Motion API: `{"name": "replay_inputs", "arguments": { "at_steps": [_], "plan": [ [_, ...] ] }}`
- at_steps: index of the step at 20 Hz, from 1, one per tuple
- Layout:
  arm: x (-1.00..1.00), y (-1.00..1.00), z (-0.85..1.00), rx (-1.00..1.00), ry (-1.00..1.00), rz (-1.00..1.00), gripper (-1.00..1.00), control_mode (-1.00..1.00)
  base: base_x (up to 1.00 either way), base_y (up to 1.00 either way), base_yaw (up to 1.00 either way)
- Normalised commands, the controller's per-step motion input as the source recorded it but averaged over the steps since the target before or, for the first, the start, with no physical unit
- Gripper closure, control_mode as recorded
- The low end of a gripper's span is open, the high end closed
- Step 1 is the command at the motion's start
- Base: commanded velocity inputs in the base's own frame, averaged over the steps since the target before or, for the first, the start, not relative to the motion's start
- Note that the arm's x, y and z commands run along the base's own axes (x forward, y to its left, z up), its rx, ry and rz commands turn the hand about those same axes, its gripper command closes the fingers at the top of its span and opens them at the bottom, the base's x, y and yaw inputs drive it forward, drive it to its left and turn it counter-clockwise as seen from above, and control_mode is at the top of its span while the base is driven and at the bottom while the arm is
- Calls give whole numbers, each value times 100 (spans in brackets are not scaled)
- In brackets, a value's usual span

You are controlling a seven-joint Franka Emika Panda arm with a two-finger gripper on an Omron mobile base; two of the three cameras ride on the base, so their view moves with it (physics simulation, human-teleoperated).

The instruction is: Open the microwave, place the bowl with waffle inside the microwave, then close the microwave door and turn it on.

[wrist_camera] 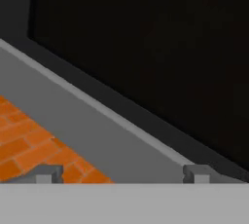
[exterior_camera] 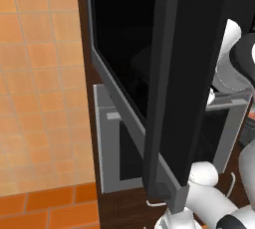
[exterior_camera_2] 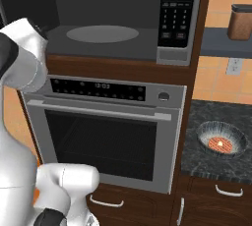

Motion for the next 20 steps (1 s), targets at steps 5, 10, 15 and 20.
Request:
{"name": "replay_inputs", "arguments": {
  "at_steps": [5,10,15,20],
  "plan": [
    [-52,-95,-2,3,27,-32,-100,-100,0,0,0],
    [4,-90,-28,-1,15,-16,-100,-100,0,0,0],
    [1,-77,-22,-4,27,-74,-100,-100,0,0,0],
    [4,-67,-10,-11,34,-74,-100,-100,0,0,0]
  ]
}}
